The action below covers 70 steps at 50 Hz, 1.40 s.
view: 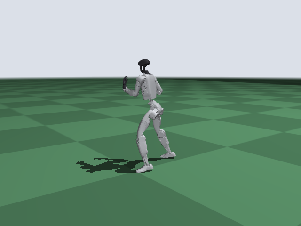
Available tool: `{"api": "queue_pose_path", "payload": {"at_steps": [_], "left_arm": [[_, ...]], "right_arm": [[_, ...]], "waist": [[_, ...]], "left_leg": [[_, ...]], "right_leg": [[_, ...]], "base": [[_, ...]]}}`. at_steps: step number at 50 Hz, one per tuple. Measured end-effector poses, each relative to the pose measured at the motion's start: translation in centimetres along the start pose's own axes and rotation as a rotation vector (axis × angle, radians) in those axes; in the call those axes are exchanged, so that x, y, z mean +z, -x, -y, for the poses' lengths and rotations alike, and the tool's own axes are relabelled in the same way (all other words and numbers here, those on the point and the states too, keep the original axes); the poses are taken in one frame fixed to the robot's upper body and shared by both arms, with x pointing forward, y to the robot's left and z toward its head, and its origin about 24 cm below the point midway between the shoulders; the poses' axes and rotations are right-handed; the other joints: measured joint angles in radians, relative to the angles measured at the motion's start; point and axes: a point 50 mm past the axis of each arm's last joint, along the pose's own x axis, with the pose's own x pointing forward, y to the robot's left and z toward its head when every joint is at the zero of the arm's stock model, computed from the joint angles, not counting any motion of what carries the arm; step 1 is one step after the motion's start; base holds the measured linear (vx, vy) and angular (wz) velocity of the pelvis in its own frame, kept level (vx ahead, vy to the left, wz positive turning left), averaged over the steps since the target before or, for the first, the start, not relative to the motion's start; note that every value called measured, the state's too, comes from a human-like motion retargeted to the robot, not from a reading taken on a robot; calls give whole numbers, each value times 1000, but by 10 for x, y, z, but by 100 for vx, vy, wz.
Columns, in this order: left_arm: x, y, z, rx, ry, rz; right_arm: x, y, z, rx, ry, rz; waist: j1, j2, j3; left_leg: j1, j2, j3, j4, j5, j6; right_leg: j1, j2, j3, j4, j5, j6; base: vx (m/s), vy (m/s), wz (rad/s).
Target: Kungfu
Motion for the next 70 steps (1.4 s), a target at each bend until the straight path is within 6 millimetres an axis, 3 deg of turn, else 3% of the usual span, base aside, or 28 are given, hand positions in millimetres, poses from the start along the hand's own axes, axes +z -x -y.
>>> {"api": "queue_pose_path", "payload": {"at_steps": [2, 4, 10, 13, 15, 17, 20, 22, 23, 24, 25, 27, 28, 30, 32, 35, 38, 42, 45, 48, 51, 52, 56, 59, 63, 65, 67, 70], "left_arm": [[13, 9, -7, -16, -92, -42], [31, 18, -13, -23, -217, -79], [85, 52, -32, 31, -656, -257], [115, 76, -51, 116, -825, -431], [148, 96, -66, 214, -951, -574], [196, 119, -82, 346, -1119, -750], [300, 174, -88, 673, -1493, -1129], [363, 247, -78, 1078, -1699, -1518], [386, 291, -61, 1332, -1719, -1765], [403, 332, -34, 1584, -1609, -2011], [411, 366, 1, -1741, 1341, 2153], [419, 400, 60, -1900, 885, 2164], [420, 408, 79, -1990, 788, 2104], [423, 419, 105, -2158, 799, 1926], [428, 423, 117, -2232, 997, 1761], [434, 423, 129, -2182, 1152, 1599], [436, 425, 138, -2129, 1115, 1622], [430, 431, 140, -2177, 1069, 1651], [430, 428, 131, -2195, 1143, 1636], [433, 417, 110, -2198, 1308, 1597], [442, 388, 73, -2151, 1635, 1542], [445, 373, 58, 2097, -1766, -1515], [442, 288, -4, 1581, -2165, -1290], [419, 209, -42, 1143, -2357, -1115], [361, 105, -73, 582, -2482, -904], [328, 66, -80, 350, -2492, -841], [293, 37, -85, 137, -2446, -828], [251, 10, -89, -91, -2336, -846]], "right_arm": [[-1, -8, -9, 65, 37, 26], [-2, -19, -22, 124, 58, 70], [-8, -71, -64, 257, 115, 264], [-20, -116, -70, 278, 227, 294], [-27, -153, -48, 260, 362, 255], [-46, -190, -14, 216, 566, 138], [-99, -227, 40, 108, 969, -206], [-133, -218, 80, -69, 1292, -669], [-134, -205, 102, -147, 1413, -946], [-135, -194, 107, -154, 1481, -1107], [-141, -185, 102, -113, 1526, -1206], [-138, -203, 90, -37, 1548, -1039], [-138, -209, 85, -9, 1569, -920], [-136, -216, 77, 27, 1641, -692], [-140, -213, 71, 38, 1666, -627], [-150, -200, 76, 68, 1646, -758], [-157, -193, 72, 110, 1661, -787], [-163, -195, 55, 196, 1688, -686], [-166, -195, 46, 228, 1699, -640], [-167, -196, 40, 240, 1698, -599], [-167, -199, 35, 262, 1692, -546], [-167, -200, 32, 271, 1688, -525], [-165, -207, 17, 331, 1655, -421], [-166, -214, -11, 415, 1616, -317], [-162, -222, -61, 559, 1566, -144], [-158, -222, -97, 619, 1511, -43], [-151, -218, -137, 685, 1441, 78], [-135, -205, -196, 763, 1331, 271]], "waist": [[8, -47, -40], [26, -94, -57], [152, -185, -69], [250, -269, -33], [330, -343, 12], [429, -446, 89], [585, -567, 184], [630, -557, 205], [636, -544, 200], [634, -529, 193], [628, -513, 185], [610, -508, 196], [614, -516, 199], [636, -533, 199], [647, -541, 199], [645, -542, 203], [621, -537, 192], [603, -531, 176], [591, -532, 169], [574, -529, 157], [562, -530, 148], [559, -530, 146], [547, -526, 136], [526, -513, 123], [495, -487, 99], [472, -465, 85], [446, -443, 80], [408, -414, 90]], "left_leg": [[-60, -51, 1, 33, -15, 15], [-102, -110, -22, 34, -7, 27], [-239, -243, -205, -39, 98, 60], [-219, -312, -255, -137, 189, 56], [-187, -364, -279, -195, 236, 41], [-136, -445, -313, -249, 267, 34], [-94, -484, -332, -306, 303, 24], [-79, -490, -357, -329, 320, 8], [-80, -489, -374, -336, 326, -2], [-80, -487, -390, -344, 332, -11], [-79, -484, -406, -352, 339, -19], [-70, -488, -431, -368, 353, -28], [-66, -490, -438, -373, 359, -31], [-59, -489, -431, -385, 364, -35], [-47, -487, -420, -398, 369, -38], [-23, -499, -431, -422, 384, -50], [-12, -510, -445, -437, 393, -58], [-12, -500, -429, -434, 393, -50], [-13, -490, -410, -420, 385, -42], [-21, -478, -405, -405, 376, -42], [-32, -464, -402, -386, 365, -47], [-37, -459, -401, -379, 361, -48], [-55, -443, -389, -351, 343, -46], [-65, -429, -376, -331, 327, -43], [-80, -403, -343, -306, 302, -33], [-84, -385, -319, -294, 288, -27], [-79, -366, -283, -285, 270, -18], [-54, -340, -209, -270, 238, 0]], "right_leg": [[9, -93, -94, -62, 61, 117], [28, -124, -94, -93, 58, 184], [174, -69, -267, -127, -2, 199], [292, 1, -348, -145, -13, 199], [361, 39, -393, -160, -37, 199], [415, 42, -416, -158, -81, 199], [433, 52, -392, -132, -131, 199], [440, 73, -384, -123, -150, 199], [441, 88, -382, -124, -156, 199], [446, 101, -382, -128, -157, 199], [452, 113, -384, -133, -155, 199], [470, 132, -383, -140, -147, 199], [474, 138, -380, -141, -145, 199], [471, 131, -385, -139, -146, 199], [470, 117, -395, -133, -148, 199], [487, 121, -399, -128, -153, 199], [499, 126, -413, -129, -153, 199], [493, 120, -426, -128, -142, 199], [491, 112, -427, -130, -128, 199], [490, 116, -429, -137, -116, 199], [485, 120, -434, -142, -102, 199], [483, 121, -436, -143, -98, 199], [474, 119, -443, -147, -82, 199], [466, 114, -442, -150, -67, 199], [442, 96, -433, -151, -45, 199], [427, 82, -425, -153, -31, 199], [410, 60, -411, -152, -19, 199], [383, 5, -385, -149, -4, 199]], "base": [[-6, 11, 146], [-13, 8, 166], [-14, -16, 231], [-5, -51, 321], [-1, -60, 284], [14, -66, 225], [12, -50, 90], [-7, -3, 46], [-8, 12, 38], [-7, 17, 32], [-8, 10, 34], [-9, -7, 37], [-2, -12, 22], [1, -4, 2], [0, 0, 0], [0, -5, 22], [2, -3, 31], [-2, -1, -11], [-1, -4, -24], [0, -8, -18], [0, -8, -20], [-1, -8, -19], [-3, -6, -20], [0, -1, -29], [-3, 9, -50], [-3, 16, -74], [-7, 21, -92], [-12, 28, -117]]}}
